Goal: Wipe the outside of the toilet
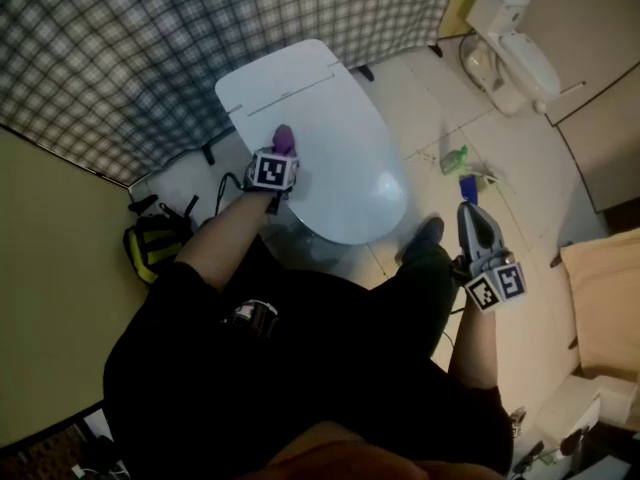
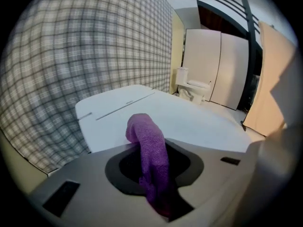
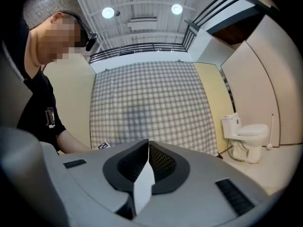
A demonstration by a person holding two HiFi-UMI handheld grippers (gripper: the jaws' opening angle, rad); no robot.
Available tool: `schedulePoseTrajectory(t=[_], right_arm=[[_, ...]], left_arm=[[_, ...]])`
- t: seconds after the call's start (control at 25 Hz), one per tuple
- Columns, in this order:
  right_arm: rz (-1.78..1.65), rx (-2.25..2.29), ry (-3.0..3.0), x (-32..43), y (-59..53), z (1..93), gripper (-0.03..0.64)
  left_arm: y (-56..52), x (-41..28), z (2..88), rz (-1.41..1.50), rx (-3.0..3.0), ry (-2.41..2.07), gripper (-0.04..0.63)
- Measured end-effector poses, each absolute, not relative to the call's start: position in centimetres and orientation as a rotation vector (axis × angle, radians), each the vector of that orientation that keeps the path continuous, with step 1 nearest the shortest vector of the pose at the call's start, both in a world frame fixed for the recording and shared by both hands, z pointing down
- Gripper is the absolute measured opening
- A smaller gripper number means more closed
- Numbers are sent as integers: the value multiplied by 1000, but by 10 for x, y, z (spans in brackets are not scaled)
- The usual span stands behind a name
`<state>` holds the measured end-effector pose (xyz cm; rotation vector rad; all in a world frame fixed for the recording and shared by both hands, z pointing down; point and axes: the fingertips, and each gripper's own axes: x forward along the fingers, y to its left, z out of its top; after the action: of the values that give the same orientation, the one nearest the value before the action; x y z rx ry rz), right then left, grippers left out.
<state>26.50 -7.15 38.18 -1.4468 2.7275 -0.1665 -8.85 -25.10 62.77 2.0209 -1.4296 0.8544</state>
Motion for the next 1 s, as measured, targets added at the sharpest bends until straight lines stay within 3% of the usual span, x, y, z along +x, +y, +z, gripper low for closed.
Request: schedulePoseTrajectory(t=[0.4, 0.68, 1.0], right_arm=[[-93, -1308, 2820, 186, -62, 359, 11], [-98, -1349, 2781, 200, -53, 363, 11], [-163, -1449, 2702, 252, -49, 388, 11]], left_arm=[[-159, -121, 660, 879, 1974, -1418, 89], [-173, -112, 654, 927, 1992, -1451, 89], [-219, -48, 654, 1053, 2069, -1367, 87]])
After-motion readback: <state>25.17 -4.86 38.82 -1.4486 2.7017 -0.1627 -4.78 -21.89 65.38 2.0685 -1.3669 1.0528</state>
